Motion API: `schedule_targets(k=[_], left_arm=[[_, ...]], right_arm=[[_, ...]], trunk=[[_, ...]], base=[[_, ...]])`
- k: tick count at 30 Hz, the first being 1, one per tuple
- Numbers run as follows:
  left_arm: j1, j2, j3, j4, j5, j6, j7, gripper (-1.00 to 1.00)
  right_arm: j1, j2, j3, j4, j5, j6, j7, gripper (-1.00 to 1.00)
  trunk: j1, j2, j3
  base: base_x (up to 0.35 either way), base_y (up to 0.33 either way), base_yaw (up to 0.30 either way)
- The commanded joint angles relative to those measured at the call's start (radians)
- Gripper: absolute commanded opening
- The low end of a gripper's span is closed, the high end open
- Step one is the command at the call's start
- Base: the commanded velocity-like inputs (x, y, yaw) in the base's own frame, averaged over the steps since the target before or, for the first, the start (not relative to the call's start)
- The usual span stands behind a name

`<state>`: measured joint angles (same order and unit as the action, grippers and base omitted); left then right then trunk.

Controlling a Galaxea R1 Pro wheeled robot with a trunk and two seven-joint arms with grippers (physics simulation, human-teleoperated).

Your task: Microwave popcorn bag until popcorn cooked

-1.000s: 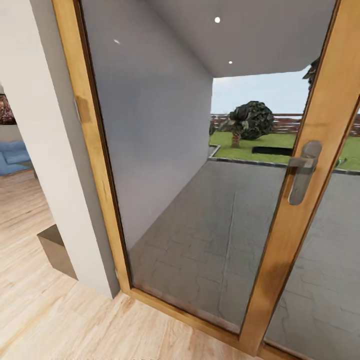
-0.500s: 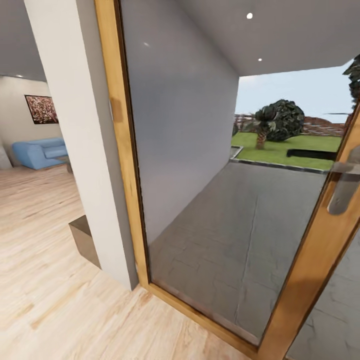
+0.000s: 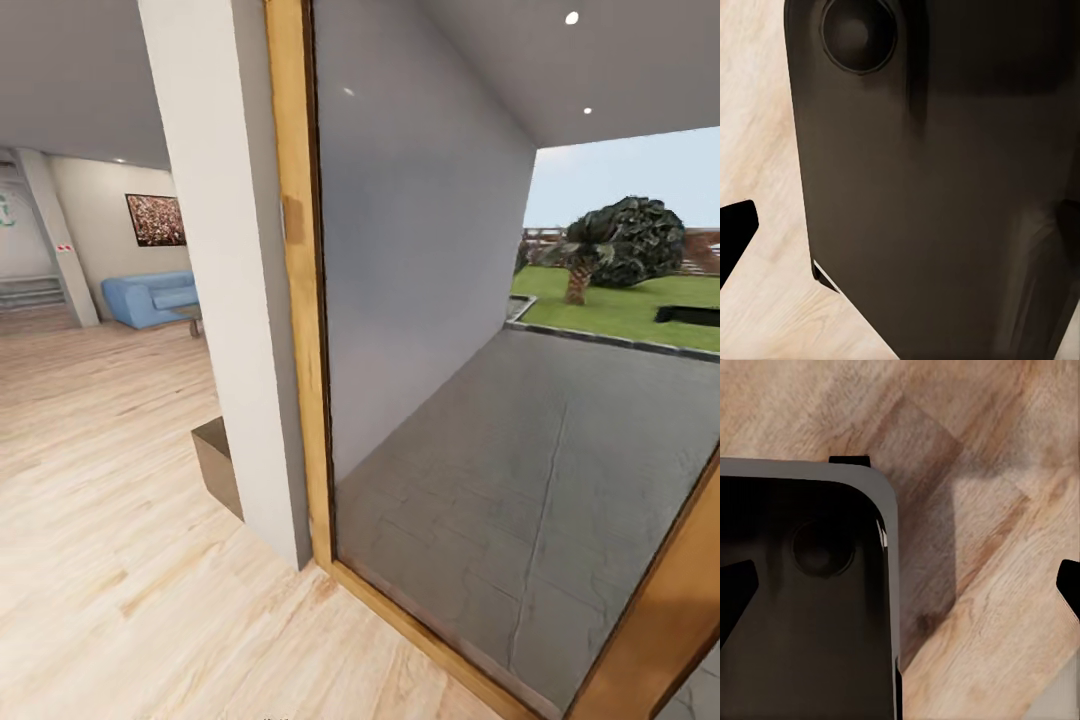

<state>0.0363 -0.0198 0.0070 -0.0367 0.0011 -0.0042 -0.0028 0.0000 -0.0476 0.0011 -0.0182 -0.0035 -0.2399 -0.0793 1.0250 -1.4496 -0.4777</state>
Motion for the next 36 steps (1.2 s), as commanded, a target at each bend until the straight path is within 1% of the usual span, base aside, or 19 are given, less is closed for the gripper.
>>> schedule_targets(k=[1, 36], left_arm=[[0.000, 0.000, 0.001, -0.002, 0.000, 0.000, 0.000, 1.00], [0.000, 0.000, 0.001, -0.002, 0.000, 0.000, 0.000, 1.00]], right_arm=[[0.000, 0.000, 0.000, 0.000, 0.000, -0.002, -0.002, 1.00], [0.000, 0.000, 0.000, 0.000, 0.000, -0.003, -0.002, 1.00]], trunk=[[0.000, 0.000, -0.001], [0.000, 0.000, -0.001]], base=[[0.000, 0.000, 0.287], [0.000, 0.000, 0.287]])
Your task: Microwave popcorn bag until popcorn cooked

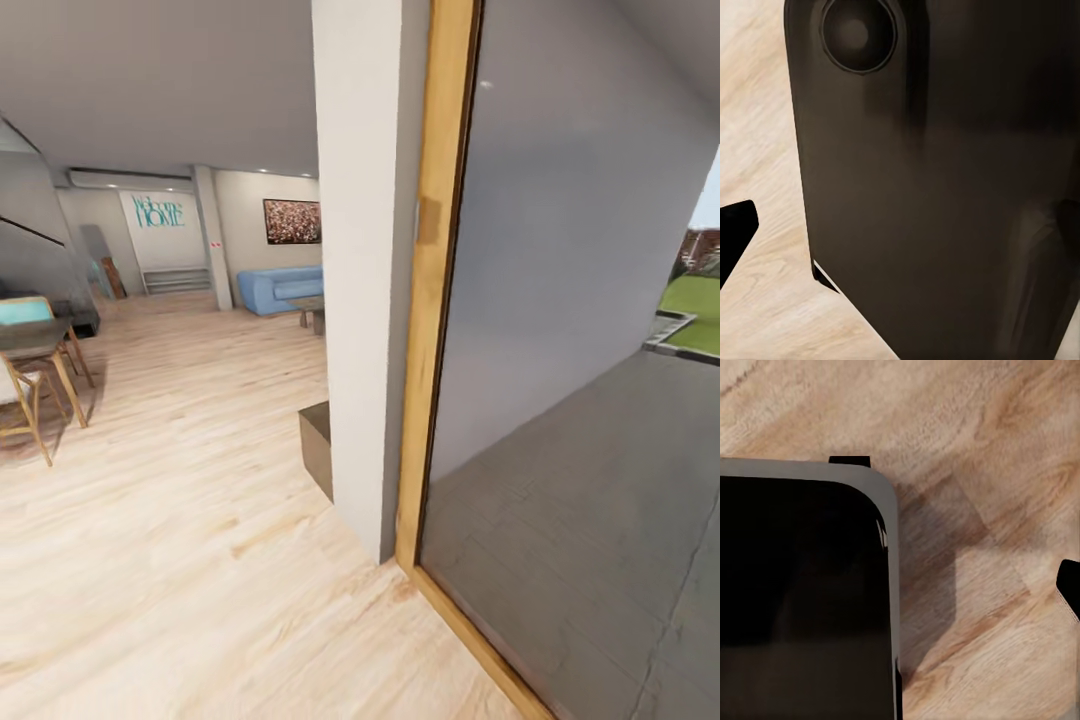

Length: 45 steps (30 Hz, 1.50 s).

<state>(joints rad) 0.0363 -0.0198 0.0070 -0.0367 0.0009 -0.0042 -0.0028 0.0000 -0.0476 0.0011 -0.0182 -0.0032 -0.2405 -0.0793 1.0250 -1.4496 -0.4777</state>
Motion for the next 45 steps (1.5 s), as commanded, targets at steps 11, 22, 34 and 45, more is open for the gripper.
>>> schedule_targets(k=[11, 22, 34, 45], left_arm=[[0.000, 0.000, 0.001, -0.002, 0.000, 0.000, 0.000, 1.00], [0.001, 0.000, 0.001, -0.002, 0.000, 0.000, 0.000, 1.00], [0.000, 0.000, 0.001, -0.002, 0.000, 0.000, 0.000, 1.00], [0.000, 0.000, 0.001, -0.002, 0.000, 0.000, 0.000, 1.00]], right_arm=[[0.000, 0.000, 0.000, 0.000, -0.001, -0.002, -0.002, 1.00], [0.000, 0.000, 0.000, 0.000, 0.000, -0.002, -0.002, 1.00], [0.000, 0.000, 0.000, 0.000, 0.000, -0.002, -0.002, 1.00], [0.000, 0.000, 0.000, 0.000, 0.000, -0.002, -0.002, 1.00]], trunk=[[0.000, 0.000, -0.001], [0.000, 0.000, -0.001], [0.000, 0.000, -0.001], [0.000, 0.000, -0.001]], base=[[0.000, 0.000, 0.287], [0.000, 0.000, 0.287], [0.000, 0.000, 0.288], [0.000, 0.000, 0.288]])
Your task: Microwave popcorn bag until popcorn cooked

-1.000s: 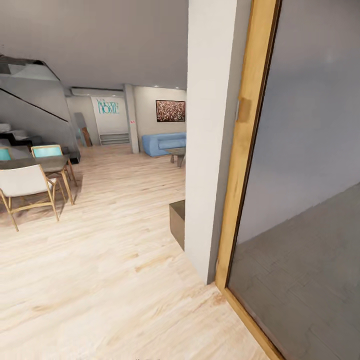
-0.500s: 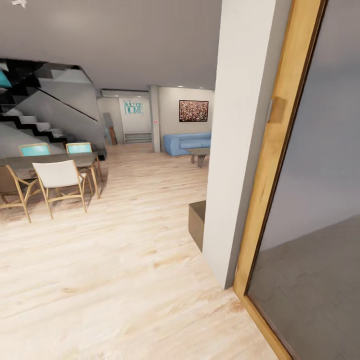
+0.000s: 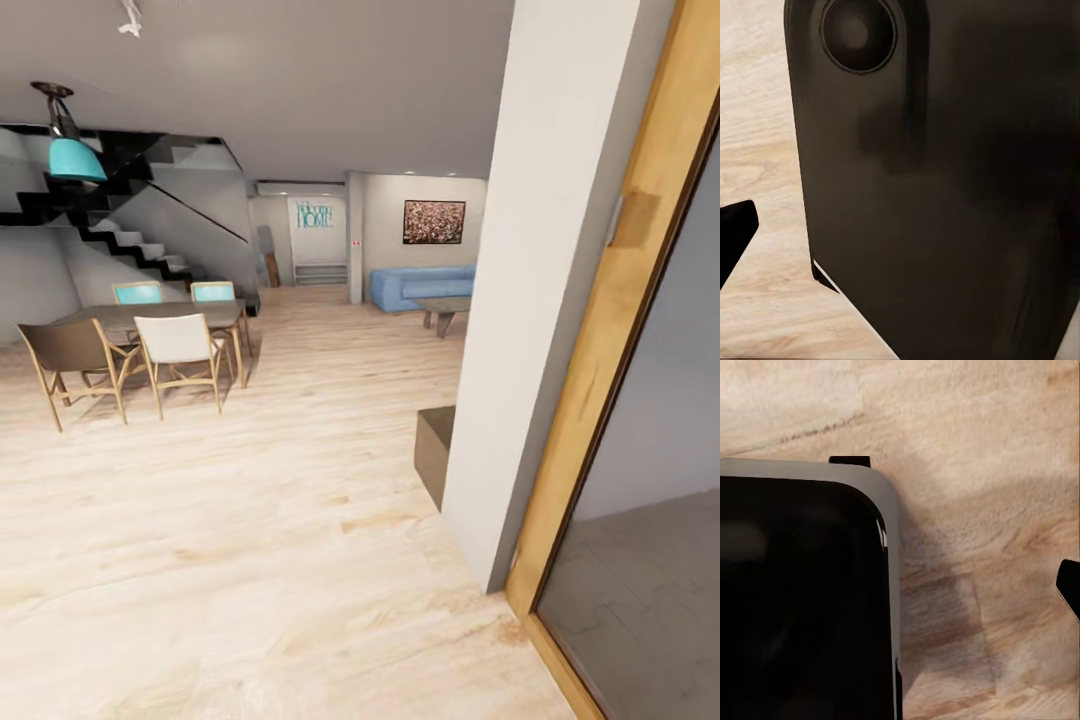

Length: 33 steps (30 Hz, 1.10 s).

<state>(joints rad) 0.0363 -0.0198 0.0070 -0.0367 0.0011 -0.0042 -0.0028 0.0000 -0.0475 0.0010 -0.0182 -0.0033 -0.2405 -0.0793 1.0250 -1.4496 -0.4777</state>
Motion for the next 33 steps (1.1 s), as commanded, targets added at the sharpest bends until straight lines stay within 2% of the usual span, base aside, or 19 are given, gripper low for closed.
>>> schedule_targets(k=[1, 33], left_arm=[[0.000, 0.000, 0.001, -0.002, 0.000, 0.000, 0.000, 1.00], [0.000, 0.000, 0.001, -0.002, -0.001, 0.000, 0.000, 1.00]], right_arm=[[0.000, 0.000, 0.001, 0.000, 0.000, -0.003, -0.002, 1.00], [0.000, 0.000, 0.001, 0.000, 0.000, -0.002, -0.002, 1.00]], trunk=[[0.000, 0.000, -0.001], [0.000, 0.000, -0.001]], base=[[0.000, 0.000, 0.287], [0.000, 0.000, 0.288]])
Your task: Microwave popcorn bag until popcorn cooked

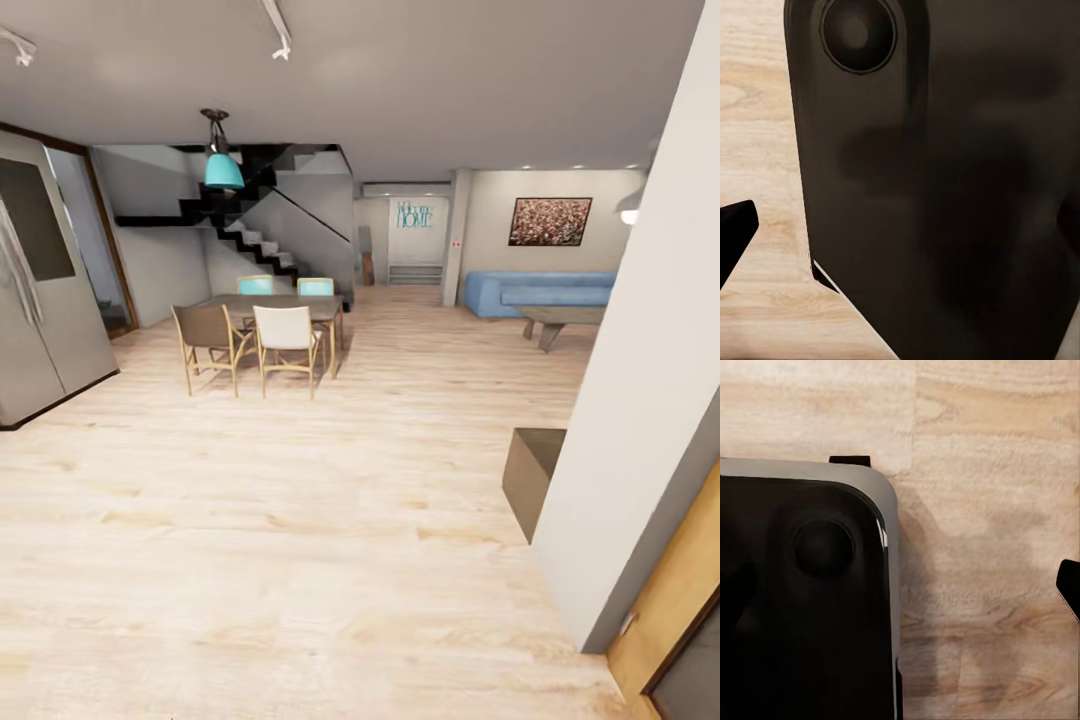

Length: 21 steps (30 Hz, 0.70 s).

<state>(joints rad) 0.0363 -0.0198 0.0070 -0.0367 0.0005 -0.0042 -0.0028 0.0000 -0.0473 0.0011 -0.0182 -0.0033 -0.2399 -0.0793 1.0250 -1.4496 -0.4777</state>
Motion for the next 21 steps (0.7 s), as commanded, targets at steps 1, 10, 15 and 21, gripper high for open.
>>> schedule_targets(k=[1, 10, 15, 21], left_arm=[[0.000, 0.000, 0.001, -0.002, 0.000, 0.000, 0.000, 1.00], [0.000, 0.000, 0.001, -0.002, 0.000, 0.000, 0.000, 1.00], [0.000, 0.000, 0.001, -0.002, 0.000, 0.000, 0.000, 1.00], [0.000, 0.000, 0.001, -0.002, 0.000, 0.000, 0.000, 1.00]], right_arm=[[0.000, 0.000, 0.000, 0.000, 0.000, -0.002, -0.002, 1.00], [0.000, 0.000, 0.000, 0.000, 0.000, -0.003, -0.002, 1.00], [0.000, 0.000, 0.000, 0.000, 0.000, -0.002, -0.002, 1.00], [0.000, 0.000, 0.000, 0.000, 0.000, -0.003, -0.002, 1.00]], trunk=[[0.000, 0.000, -0.001], [0.000, 0.000, -0.001], [0.000, 0.000, -0.001], [0.000, 0.000, -0.001]], base=[[0.000, 0.000, 0.288], [0.000, 0.000, 0.288], [0.000, 0.000, 0.288], [0.000, 0.000, 0.287]])
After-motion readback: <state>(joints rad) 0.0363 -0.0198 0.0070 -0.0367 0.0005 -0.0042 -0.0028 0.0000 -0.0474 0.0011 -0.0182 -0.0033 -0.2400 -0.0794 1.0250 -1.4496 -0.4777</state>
